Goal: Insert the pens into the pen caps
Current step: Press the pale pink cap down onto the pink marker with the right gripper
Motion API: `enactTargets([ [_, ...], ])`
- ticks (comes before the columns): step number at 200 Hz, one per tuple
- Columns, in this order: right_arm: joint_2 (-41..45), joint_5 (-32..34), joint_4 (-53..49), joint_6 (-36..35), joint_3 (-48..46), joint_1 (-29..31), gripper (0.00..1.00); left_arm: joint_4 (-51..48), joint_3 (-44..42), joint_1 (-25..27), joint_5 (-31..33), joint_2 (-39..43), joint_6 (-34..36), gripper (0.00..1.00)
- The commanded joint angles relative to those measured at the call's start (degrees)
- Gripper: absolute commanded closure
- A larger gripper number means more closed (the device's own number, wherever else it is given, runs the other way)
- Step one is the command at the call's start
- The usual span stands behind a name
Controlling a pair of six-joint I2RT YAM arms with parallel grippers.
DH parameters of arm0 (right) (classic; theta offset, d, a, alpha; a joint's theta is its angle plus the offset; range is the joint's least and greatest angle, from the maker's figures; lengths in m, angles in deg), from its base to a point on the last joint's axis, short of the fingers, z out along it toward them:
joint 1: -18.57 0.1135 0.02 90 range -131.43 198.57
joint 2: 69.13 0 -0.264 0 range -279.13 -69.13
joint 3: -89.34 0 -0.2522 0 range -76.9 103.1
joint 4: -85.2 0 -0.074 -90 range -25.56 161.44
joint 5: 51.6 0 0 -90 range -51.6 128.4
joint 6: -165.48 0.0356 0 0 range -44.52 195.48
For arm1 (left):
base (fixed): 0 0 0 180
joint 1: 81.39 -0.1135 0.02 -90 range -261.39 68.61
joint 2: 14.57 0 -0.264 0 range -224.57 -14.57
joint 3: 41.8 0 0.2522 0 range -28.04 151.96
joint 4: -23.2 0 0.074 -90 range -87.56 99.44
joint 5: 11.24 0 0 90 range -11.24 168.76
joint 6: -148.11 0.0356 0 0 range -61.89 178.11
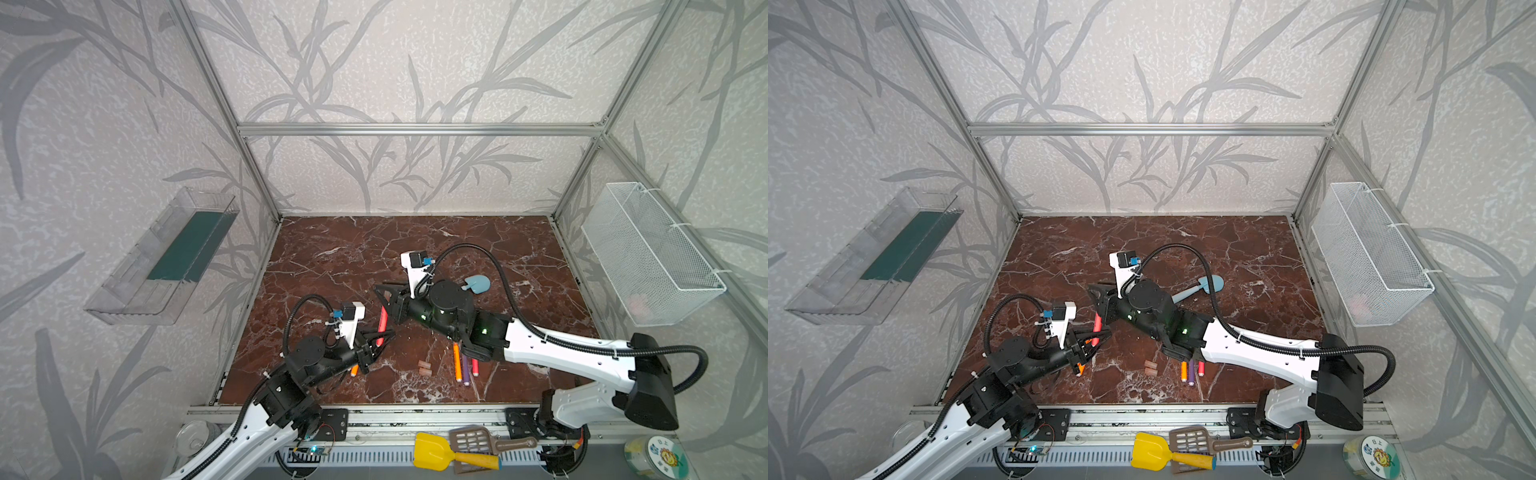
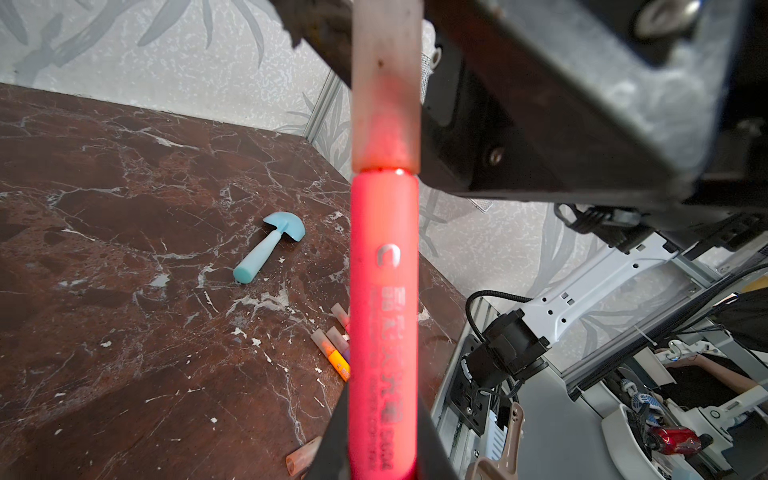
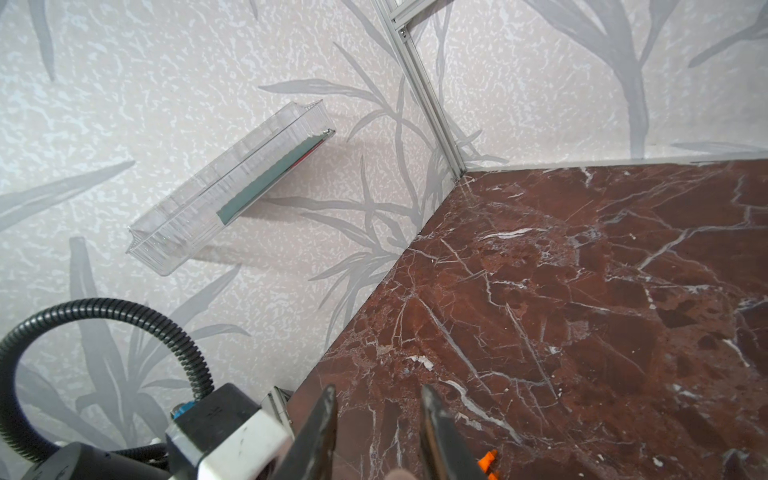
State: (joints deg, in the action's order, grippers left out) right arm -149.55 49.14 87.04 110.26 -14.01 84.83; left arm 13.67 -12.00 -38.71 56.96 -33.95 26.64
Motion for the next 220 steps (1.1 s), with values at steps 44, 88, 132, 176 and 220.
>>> enactTargets([
  [44, -0.64, -1.69, -1.17, 1.3, 0.75, 0.31, 1.0, 0.17, 2.21, 0.13, 3.66, -1.72, 2.21, 1.0],
  [88, 1.06, 5.05, -2.95, -0.07, -3.31, 5.25, 1.0, -1.08, 8.66, 0.04, 13.31, -6.56, 6.53, 1.0],
  [132, 0.13, 15.98, -6.32, -0.43, -4.24, 10.97, 1.0, -2.49, 15.76, 0.06, 24.33, -11.86, 10.07, 1.0],
  [176, -4.4, 17.81, -13.06, 4.72, -0.39, 11.77, 1.0, -2.79, 19.53, 0.06, 28.28, -14.79, 12.15, 1.0],
  [220, -4.05, 7.66, 0.49, -0.37, -5.21, 10.57, 1.0, -2.88, 21.14, -1.66, 22.62, -17.37, 12.42, 1.0],
])
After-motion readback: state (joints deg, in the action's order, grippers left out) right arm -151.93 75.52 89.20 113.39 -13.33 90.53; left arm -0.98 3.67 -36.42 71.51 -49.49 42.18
